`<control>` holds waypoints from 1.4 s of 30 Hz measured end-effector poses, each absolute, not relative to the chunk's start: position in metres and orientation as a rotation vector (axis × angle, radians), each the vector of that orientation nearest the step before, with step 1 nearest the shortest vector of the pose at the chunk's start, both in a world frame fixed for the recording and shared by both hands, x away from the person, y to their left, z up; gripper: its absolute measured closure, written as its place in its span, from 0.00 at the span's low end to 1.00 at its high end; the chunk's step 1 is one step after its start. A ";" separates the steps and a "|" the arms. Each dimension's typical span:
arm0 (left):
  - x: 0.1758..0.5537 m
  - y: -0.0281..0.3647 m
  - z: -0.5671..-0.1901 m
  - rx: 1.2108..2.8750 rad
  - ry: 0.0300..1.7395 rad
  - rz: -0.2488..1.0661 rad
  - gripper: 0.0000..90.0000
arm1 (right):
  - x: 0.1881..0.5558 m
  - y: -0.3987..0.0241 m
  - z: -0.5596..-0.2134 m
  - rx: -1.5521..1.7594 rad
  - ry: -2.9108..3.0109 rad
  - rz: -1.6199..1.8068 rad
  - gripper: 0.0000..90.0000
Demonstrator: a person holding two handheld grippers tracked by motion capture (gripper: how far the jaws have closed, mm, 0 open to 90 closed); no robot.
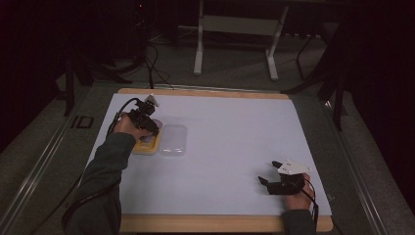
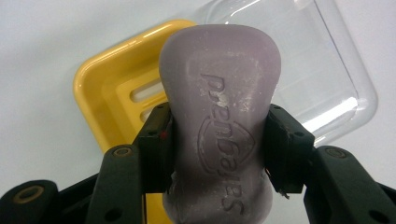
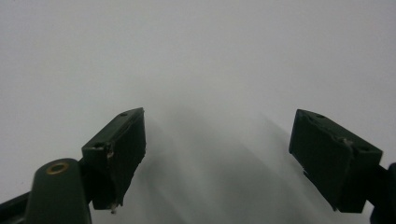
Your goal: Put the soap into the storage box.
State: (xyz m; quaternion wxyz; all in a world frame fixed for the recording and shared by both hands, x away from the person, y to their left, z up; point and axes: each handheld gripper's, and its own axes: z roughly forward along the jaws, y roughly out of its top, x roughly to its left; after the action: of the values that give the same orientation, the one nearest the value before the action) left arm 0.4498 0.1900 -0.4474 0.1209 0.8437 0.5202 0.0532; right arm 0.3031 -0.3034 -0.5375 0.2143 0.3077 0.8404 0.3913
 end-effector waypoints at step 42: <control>0.443 0.209 -0.461 2.303 1.603 0.244 0.33 | 0.303 -0.303 -0.537 0.851 2.334 1.077 0.20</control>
State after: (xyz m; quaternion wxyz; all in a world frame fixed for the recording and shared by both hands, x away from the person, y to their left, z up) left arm 0.4429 0.2089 -0.4605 0.1621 0.8069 0.5616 0.0856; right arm 0.3029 -0.3030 -0.5375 0.2156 0.3068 0.8418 0.3883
